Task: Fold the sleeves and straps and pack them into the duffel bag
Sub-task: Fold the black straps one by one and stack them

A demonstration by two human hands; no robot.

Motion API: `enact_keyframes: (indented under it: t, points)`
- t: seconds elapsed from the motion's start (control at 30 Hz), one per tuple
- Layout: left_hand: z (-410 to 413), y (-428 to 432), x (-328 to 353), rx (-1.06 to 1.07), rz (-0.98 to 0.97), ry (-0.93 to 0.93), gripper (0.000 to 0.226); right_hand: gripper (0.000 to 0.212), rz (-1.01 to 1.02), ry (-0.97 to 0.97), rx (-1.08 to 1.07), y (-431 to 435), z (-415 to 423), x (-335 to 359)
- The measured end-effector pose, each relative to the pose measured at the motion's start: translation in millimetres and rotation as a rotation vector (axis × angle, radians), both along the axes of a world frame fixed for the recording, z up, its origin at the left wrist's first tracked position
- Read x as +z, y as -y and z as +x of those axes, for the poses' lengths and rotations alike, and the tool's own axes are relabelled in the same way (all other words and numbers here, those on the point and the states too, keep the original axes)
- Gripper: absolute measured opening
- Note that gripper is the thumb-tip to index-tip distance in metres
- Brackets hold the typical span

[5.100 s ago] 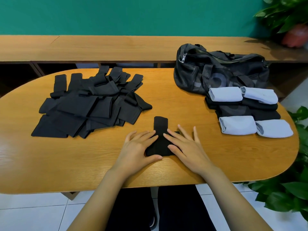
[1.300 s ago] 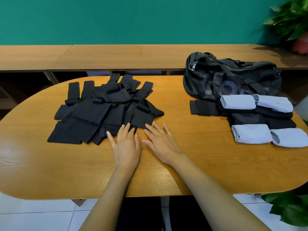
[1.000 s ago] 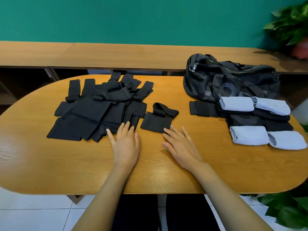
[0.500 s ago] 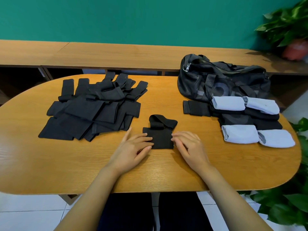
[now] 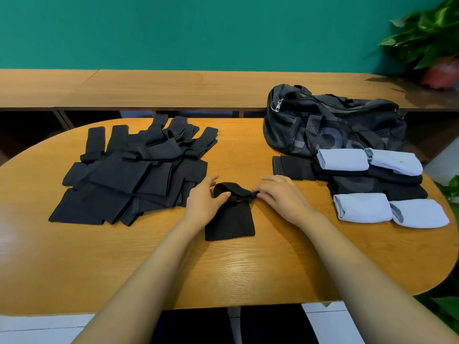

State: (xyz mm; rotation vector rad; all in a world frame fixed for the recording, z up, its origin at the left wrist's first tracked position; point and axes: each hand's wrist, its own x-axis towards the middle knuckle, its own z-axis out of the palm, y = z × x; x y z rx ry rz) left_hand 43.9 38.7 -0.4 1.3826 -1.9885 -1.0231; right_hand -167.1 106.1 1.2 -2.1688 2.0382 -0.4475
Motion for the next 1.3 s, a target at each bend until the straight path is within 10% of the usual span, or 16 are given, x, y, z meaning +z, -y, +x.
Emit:
enact_keyframes:
  t: [0.4,0.73,1.3]
  points:
    - [-26.0,9.3,10.2,-0.167,-0.079,-0.022,0.015,0.018,-0.066,0.703,-0.144,17.8,7.8,17.3]
    - [-22.8,-6.6,26.8,0.065,0.366,-0.483,0.018,0.029,-0.532,-0.034,0.0,-3.4,30.5,6.8]
    - [-19.5,-17.7,11.5,0.131,-0.072,-0.057,0.026,0.007,-0.703,-0.151,-0.282,16.9,19.4,31.3]
